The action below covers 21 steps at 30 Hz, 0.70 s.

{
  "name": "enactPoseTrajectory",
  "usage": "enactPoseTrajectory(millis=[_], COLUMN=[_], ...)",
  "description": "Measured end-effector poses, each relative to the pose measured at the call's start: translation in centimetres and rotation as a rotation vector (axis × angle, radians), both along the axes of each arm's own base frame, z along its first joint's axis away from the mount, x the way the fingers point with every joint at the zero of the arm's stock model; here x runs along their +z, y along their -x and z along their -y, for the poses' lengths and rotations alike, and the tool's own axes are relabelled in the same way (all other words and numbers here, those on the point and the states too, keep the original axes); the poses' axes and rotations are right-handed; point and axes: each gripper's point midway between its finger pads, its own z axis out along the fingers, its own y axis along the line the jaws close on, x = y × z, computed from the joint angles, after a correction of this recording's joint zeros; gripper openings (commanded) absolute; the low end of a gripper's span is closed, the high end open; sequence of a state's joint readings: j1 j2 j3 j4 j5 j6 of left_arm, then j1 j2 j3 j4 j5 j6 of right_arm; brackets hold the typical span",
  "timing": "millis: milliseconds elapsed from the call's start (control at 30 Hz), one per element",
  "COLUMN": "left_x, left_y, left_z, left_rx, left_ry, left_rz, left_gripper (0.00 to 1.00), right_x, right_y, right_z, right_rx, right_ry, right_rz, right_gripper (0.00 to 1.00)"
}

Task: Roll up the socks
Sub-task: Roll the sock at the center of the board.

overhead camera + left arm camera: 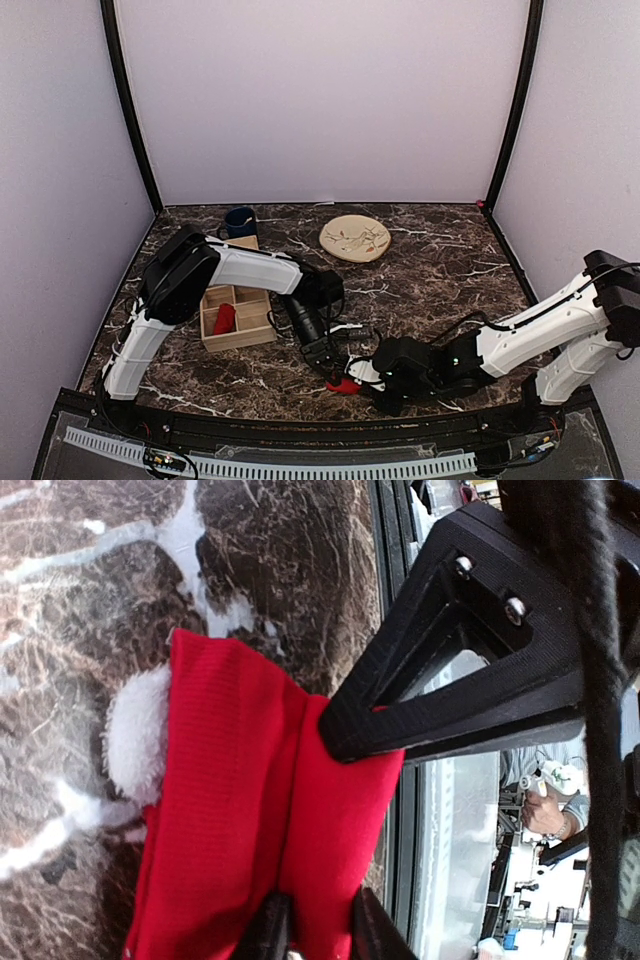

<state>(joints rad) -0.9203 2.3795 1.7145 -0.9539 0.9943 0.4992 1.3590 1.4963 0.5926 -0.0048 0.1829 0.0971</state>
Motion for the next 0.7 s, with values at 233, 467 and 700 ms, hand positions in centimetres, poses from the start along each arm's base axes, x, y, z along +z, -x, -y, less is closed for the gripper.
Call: enactPoseTrajectory(millis=[233, 467, 700], left_x=[0.5, 0.7, 1.0], left_y=[0.0, -0.2, -1.9], left_z=[0.0, -0.3, -1.0], left_rx=[0.013, 0.028, 0.078], left_ry=[-0.011, -0.004, 0.009], left_rz=[-0.012, 0.032, 0.111], left_gripper=[0.42, 0.43, 0.43], right_x=[0.0, 0.1, 0.1], right_y=[0.0, -0.1, -0.5], right_z=[-0.1, -0.2, -0.2], right_rx=[0.003, -0.007, -0.025], right_ry=[-0.001, -0.014, -0.037], right_rz=[-0.001, -0.012, -0.050], right_gripper=[0.01, 0.01, 0.01])
